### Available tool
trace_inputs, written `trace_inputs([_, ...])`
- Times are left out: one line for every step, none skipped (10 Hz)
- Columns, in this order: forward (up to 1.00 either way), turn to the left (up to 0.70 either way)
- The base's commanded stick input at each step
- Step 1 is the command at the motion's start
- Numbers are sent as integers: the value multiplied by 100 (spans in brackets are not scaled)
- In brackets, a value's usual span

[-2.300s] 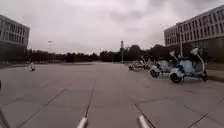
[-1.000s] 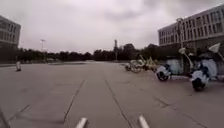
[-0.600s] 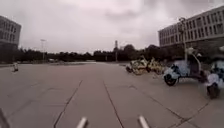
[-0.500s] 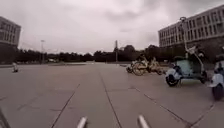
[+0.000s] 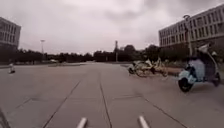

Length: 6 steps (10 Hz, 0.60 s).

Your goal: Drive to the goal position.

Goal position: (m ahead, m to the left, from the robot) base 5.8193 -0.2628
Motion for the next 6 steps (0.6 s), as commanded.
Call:
trace_inputs([97,-2])
trace_inputs([97,-2])
trace_inputs([97,-2])
trace_inputs([97,-2])
trace_inputs([97,-2])
trace_inputs([97,-2])
